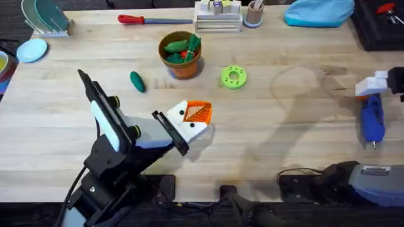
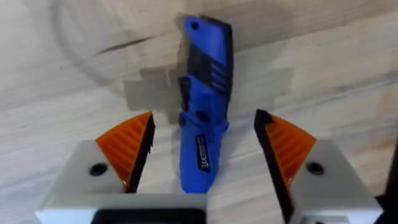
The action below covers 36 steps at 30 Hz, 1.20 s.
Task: Pick up the gripper from the table and insert it into the empty holder that is missing its gripper. Then pick up a screw, insert it into the mounting hole, and use the screwdriver to tighten it. Finally, clean up the table by picking up the vegetable and placing it into the bucket.
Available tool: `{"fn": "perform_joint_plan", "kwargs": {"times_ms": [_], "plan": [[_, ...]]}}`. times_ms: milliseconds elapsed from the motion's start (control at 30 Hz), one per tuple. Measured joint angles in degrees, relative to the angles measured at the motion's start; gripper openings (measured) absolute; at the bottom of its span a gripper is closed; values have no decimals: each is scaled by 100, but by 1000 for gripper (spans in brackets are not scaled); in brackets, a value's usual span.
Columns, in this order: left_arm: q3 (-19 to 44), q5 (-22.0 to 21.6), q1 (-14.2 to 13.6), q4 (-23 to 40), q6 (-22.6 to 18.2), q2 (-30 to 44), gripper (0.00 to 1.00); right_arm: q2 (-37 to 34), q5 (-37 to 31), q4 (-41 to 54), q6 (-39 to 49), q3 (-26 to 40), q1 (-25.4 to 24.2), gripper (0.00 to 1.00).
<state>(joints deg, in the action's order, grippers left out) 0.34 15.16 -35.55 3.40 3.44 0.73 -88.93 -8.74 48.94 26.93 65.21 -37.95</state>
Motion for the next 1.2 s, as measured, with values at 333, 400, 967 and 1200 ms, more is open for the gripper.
{"fn": "perform_joint_plan", "kwargs": {"times_ms": [333, 400, 967, 1200], "plan": [[0, 0, 0, -7, 0, 0, 13, -754, 549, -375, 77, 15, -439, 992], [0, 0, 0, -7, 0, 0, 13, -874, 577, -465, 77, 15, -450, 992], [0, 0, 0, -4, 0, 0, 13, -1246, 1013, -670, 75, 55, -450, 992], [0, 0, 0, -4, 0, 0, 13, -1246, 998, -587, 87, 63, -452, 788]]}}
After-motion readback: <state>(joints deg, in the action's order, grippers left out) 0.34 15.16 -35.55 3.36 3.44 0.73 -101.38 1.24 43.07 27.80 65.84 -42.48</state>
